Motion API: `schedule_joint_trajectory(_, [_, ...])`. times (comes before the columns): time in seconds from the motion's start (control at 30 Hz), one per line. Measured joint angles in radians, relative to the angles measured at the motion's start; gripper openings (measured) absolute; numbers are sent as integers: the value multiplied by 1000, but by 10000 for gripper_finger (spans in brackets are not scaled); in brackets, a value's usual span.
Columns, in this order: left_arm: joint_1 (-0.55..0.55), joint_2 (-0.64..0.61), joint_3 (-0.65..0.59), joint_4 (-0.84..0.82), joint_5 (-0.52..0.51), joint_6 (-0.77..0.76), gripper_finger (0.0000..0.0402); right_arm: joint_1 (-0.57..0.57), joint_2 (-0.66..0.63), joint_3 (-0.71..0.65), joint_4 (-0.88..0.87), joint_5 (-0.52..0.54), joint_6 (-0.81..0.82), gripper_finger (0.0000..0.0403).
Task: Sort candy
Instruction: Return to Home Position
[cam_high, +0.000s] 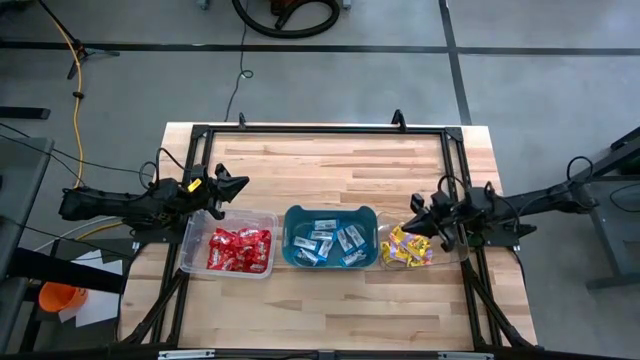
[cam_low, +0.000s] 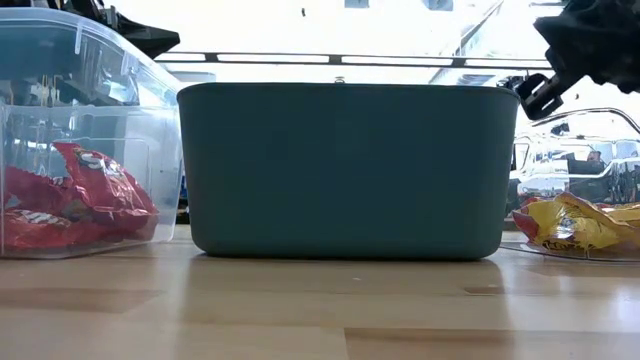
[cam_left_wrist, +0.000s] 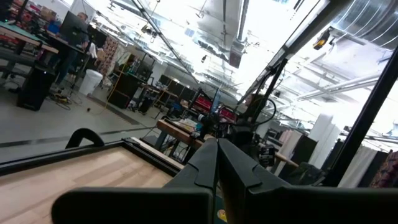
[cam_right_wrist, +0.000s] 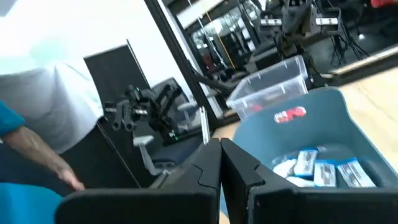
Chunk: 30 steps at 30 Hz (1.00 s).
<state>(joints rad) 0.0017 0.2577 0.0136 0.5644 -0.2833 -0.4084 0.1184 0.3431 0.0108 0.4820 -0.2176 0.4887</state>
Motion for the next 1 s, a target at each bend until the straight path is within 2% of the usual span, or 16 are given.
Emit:
schedule_joint_trajectory(0.13, [0, 0, 0, 0, 0, 0, 1, 0, 0, -1, -23, 1, -42, 0])
schedule_joint_trajectory(0.33, [0, 0, 0, 0, 0, 0, 1, -1, 1, -1, -175, 1, -151, 0])
schedule_joint_trajectory(0.73, [0, 0, 0, 0, 0, 0, 1, -1, -5, -1, -382, 3, -150, 0])
schedule_joint_trajectory(1.0, [-1, -61, 0, -35, 0, 0, 1, -1, -165, -1, -436, 8, -150, 0])
